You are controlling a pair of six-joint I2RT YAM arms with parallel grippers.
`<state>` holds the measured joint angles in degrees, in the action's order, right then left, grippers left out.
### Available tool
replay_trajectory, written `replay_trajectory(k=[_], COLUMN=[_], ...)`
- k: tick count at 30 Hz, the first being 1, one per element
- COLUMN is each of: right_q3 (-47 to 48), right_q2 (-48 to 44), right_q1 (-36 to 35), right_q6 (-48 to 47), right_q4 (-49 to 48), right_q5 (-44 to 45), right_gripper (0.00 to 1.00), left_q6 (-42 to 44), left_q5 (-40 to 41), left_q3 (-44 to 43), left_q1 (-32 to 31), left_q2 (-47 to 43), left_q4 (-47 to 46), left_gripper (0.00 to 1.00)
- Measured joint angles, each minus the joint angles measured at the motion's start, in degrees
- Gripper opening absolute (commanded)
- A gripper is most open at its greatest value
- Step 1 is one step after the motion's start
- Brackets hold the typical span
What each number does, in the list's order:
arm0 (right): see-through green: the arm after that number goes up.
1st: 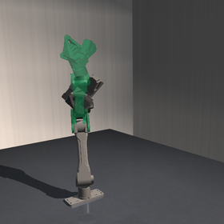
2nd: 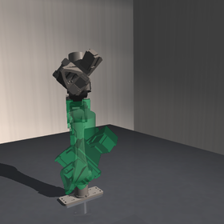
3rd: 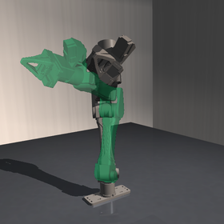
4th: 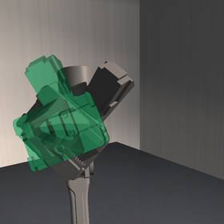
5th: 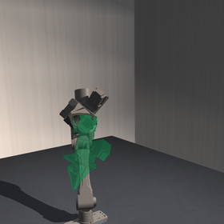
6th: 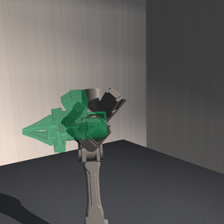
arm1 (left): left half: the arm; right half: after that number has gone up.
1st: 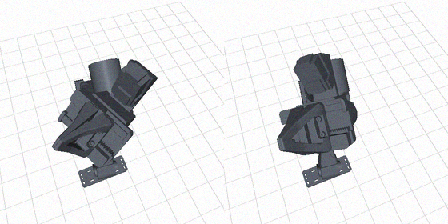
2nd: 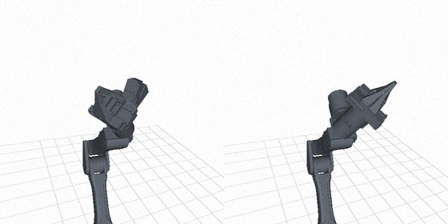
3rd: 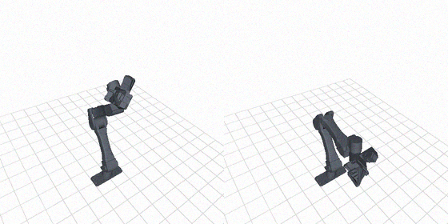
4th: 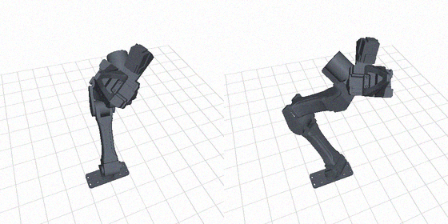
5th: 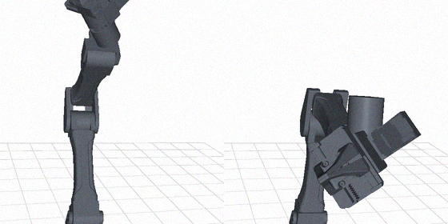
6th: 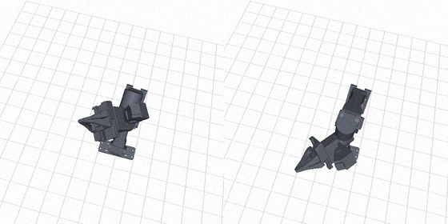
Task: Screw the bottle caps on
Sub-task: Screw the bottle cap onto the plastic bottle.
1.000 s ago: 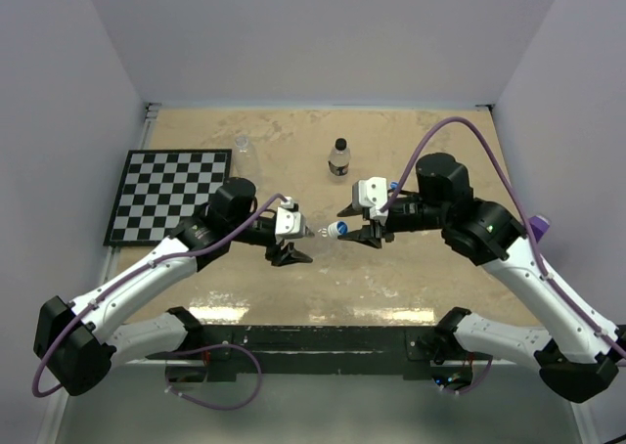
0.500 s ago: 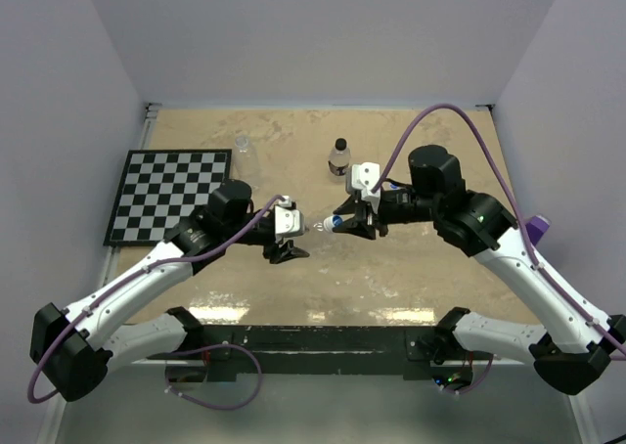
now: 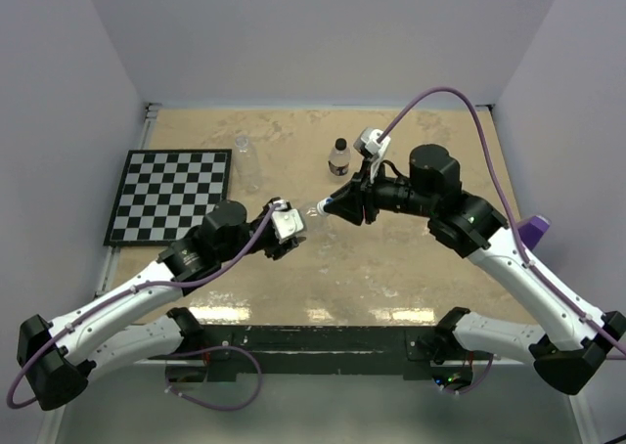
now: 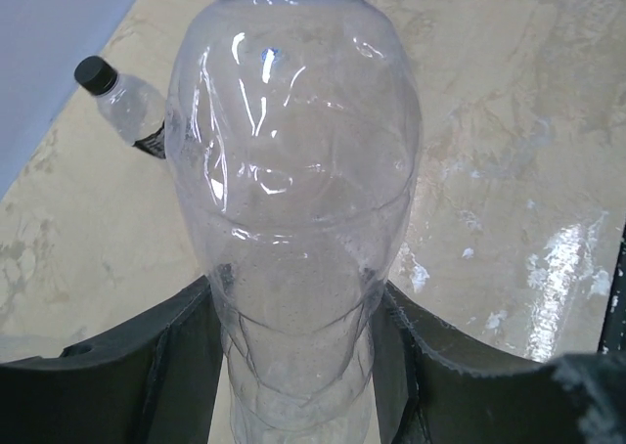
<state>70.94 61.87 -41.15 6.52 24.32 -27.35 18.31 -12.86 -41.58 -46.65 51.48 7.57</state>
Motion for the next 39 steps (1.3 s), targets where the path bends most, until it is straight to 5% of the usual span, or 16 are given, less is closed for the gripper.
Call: replay_trajectory(k=[5,10,15,29,39], right_q3=[-3.6,-4.4,-1.1,2.3,2.4], right_q2=[-1.3,-1.7,-2.0,-11.3,-5.9], right_q1=[-0.1,-0.1,-1.1,-1.6,-1.6], right_q6=[7.7,10.7,6.2,-25.4,-33.6], right_q4=[-3.8,-5.9,-2.3,6.4,11.3], right_q5=[4.8,7.0,5.6,-5.2,-10.1], right_gripper=[0.03,0.49,0.68,0.64,0.56], left_q6=[-1.7,-2.3,-2.3,-0.9,1.4], left_q5=[8.6,11.6,5.9,-25.5,-34.5], left_q3=[0.2,0.2,0.1,-3.7,-4.9], left_q1=[-3.1,-4.1,-3.3,5.4,5.4], left_q2=[0.7,1.0,1.6,6.4,8.7], left_q4=[-0.5,-1.4,-4.1,-1.7,2.0], left_gripper=[0.0,0.0,0.0,0.0,0.0])
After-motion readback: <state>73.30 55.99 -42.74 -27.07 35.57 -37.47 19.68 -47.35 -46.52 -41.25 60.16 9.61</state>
